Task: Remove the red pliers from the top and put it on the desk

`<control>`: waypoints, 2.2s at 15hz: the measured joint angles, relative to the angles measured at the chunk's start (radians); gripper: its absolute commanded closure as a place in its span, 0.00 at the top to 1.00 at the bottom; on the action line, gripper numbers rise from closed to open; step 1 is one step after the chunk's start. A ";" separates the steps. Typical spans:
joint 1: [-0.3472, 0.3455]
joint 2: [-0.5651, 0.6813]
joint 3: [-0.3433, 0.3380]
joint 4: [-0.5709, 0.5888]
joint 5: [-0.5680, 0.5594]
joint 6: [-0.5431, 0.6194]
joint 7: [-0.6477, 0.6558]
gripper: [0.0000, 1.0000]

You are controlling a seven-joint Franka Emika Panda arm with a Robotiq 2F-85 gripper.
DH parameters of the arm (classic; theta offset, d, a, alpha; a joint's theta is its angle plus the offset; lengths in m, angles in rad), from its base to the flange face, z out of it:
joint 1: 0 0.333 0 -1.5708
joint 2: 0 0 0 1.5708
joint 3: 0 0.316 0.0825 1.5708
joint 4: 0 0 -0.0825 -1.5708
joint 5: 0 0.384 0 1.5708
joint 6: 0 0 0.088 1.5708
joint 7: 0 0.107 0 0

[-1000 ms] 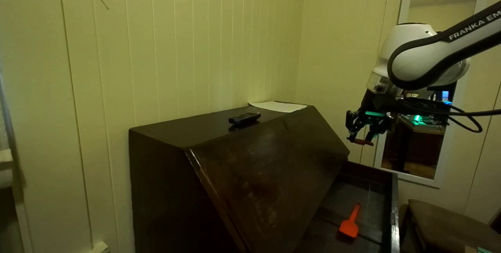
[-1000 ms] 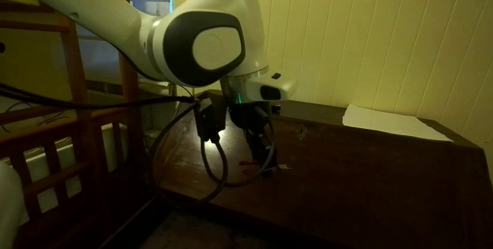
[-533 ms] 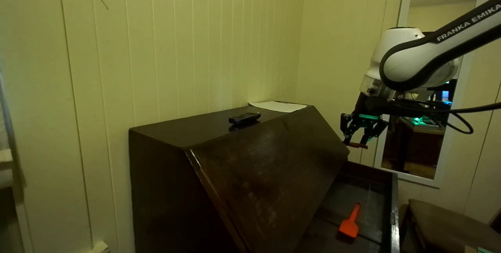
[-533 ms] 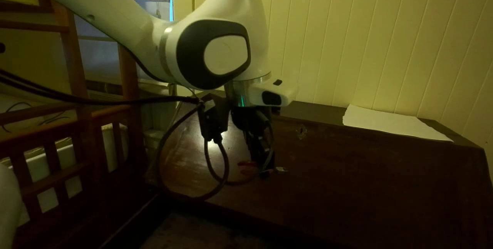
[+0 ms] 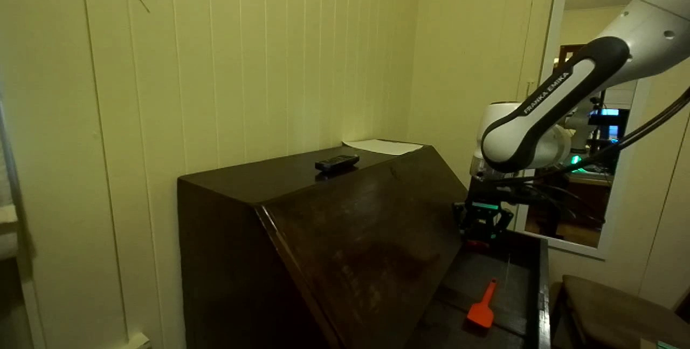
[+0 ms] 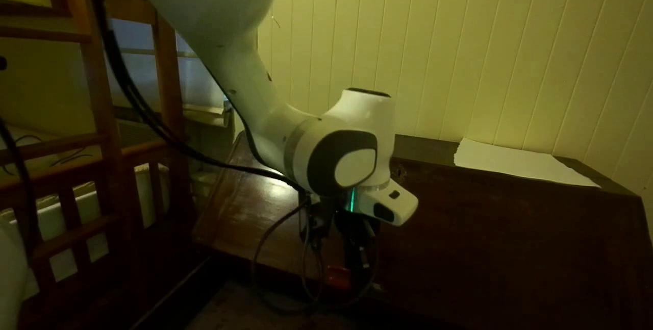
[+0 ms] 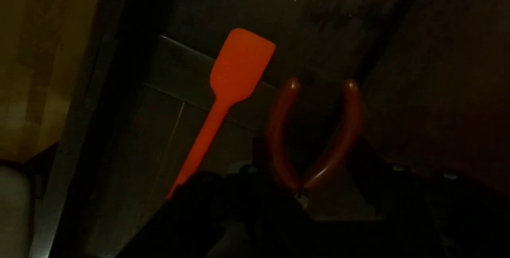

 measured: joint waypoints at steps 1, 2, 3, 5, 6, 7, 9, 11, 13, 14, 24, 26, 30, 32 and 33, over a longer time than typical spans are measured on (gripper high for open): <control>0.002 0.047 -0.030 0.020 0.000 0.024 0.001 0.28; 0.003 0.090 -0.064 0.040 0.002 0.049 0.002 0.28; 0.005 0.126 -0.096 0.060 0.004 0.072 0.002 0.28; 0.009 0.187 -0.157 0.099 0.023 0.095 0.000 0.53; 0.012 0.212 -0.180 0.117 0.046 0.096 -0.009 0.53; 0.015 0.234 -0.194 0.131 0.065 0.096 -0.020 0.53; 0.018 0.260 -0.200 0.148 0.077 0.096 -0.024 0.53; 0.024 0.265 -0.200 0.153 0.081 0.096 -0.024 0.28; 0.034 0.267 -0.207 0.154 0.083 0.101 -0.023 0.28; 0.046 0.274 -0.221 0.154 0.092 0.122 -0.021 0.28; 0.047 0.555 -0.283 0.282 0.285 0.382 -0.031 0.28; 0.029 0.598 -0.291 0.314 0.302 0.384 -0.047 0.28; -0.056 0.685 -0.229 0.390 0.357 0.359 -0.128 0.28; -0.131 0.712 -0.173 0.429 0.397 0.316 -0.203 0.28; -0.167 0.724 -0.150 0.447 0.414 0.297 -0.245 0.28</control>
